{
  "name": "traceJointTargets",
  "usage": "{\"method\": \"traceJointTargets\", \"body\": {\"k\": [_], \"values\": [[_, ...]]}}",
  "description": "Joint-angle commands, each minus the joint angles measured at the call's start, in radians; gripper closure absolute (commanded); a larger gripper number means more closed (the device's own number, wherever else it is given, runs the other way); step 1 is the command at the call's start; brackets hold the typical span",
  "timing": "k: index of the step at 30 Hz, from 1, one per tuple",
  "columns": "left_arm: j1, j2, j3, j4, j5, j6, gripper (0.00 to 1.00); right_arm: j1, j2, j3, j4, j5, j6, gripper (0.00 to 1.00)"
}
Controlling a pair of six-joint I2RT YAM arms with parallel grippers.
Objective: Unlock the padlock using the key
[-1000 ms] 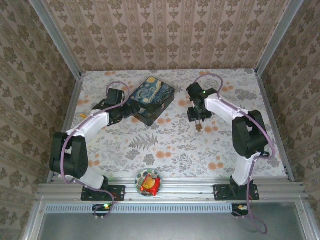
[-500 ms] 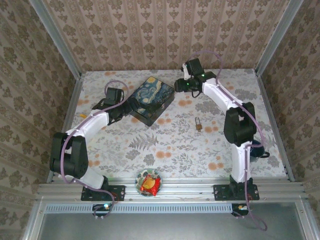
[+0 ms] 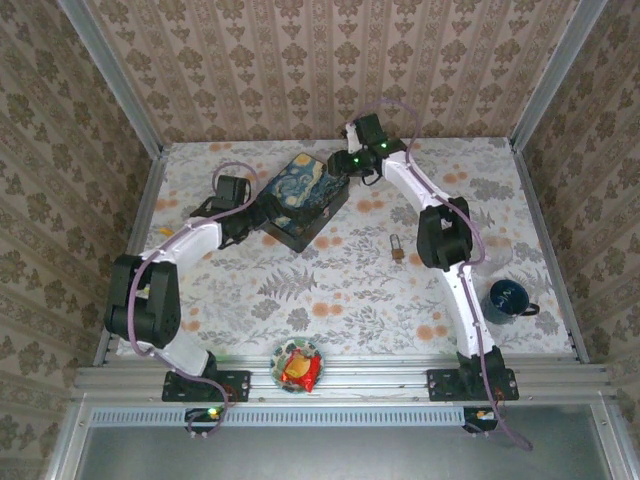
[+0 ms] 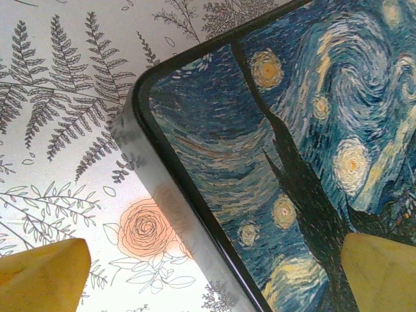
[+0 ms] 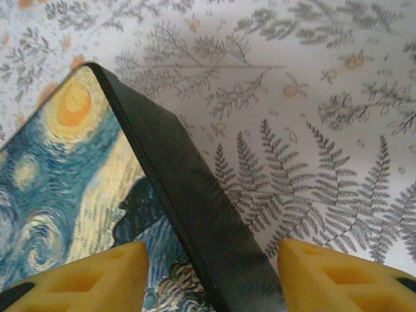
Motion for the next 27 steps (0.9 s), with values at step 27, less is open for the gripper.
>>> {"method": "traceJointTargets", "body": {"k": [27], "values": [[-0.055, 0.303, 0.295, 0.081, 0.235, 0.034, 0.3, 0.078, -0.613, -0.985, 0.256, 0.17, 0.3, 0.63]]}}
